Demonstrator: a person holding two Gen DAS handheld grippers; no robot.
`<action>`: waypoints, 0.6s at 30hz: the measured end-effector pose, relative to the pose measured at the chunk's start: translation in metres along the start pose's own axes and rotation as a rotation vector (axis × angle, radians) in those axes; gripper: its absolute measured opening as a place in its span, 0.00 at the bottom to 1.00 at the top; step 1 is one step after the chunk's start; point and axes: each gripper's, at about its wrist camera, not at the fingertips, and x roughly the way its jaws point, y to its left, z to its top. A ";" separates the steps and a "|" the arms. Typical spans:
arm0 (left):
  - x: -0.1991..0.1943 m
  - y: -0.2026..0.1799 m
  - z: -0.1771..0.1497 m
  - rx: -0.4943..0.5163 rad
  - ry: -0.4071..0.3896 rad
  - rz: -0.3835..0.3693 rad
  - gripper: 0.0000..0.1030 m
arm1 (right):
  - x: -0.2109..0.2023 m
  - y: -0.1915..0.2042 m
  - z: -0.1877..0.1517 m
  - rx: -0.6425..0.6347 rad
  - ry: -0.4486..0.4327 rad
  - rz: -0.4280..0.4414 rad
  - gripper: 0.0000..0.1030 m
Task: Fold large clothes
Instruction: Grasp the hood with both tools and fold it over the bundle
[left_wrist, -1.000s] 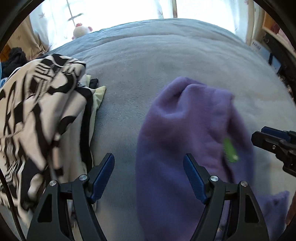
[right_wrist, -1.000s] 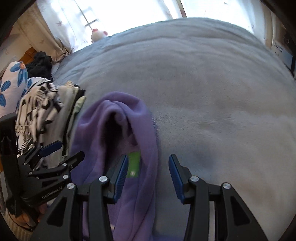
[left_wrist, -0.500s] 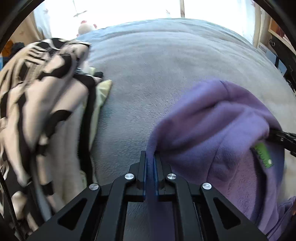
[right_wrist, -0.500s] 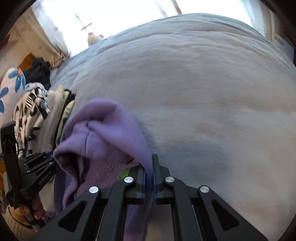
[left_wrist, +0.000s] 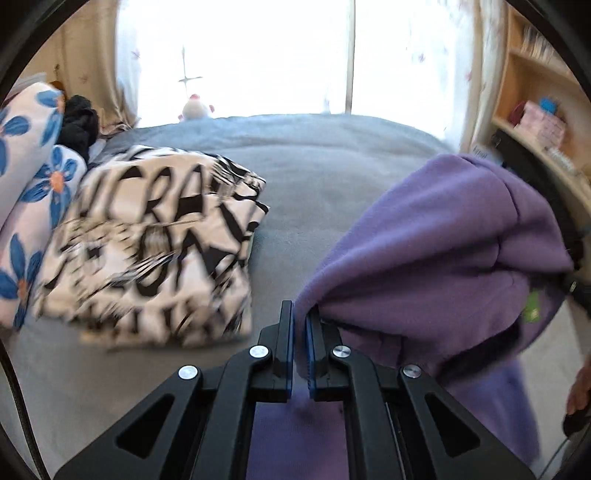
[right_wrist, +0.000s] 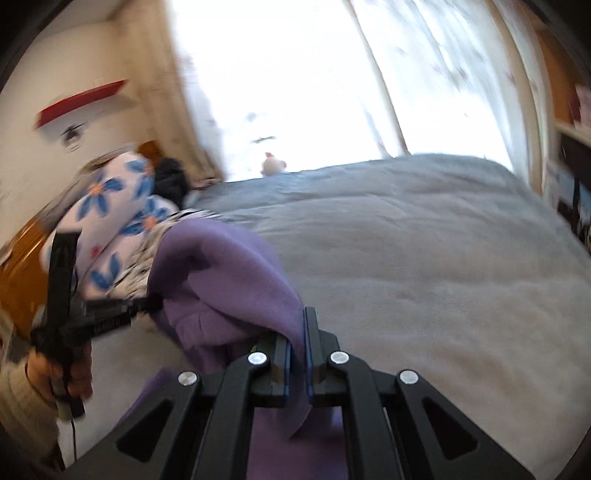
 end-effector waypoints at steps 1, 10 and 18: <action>-0.024 0.004 -0.015 -0.015 -0.005 -0.028 0.03 | -0.016 0.013 -0.011 -0.037 -0.002 0.003 0.05; -0.105 0.019 -0.201 -0.005 0.202 -0.134 0.04 | -0.077 0.062 -0.151 -0.197 0.193 -0.148 0.23; -0.098 0.037 -0.257 -0.093 0.294 -0.169 0.12 | -0.088 0.041 -0.208 0.136 0.319 -0.085 0.31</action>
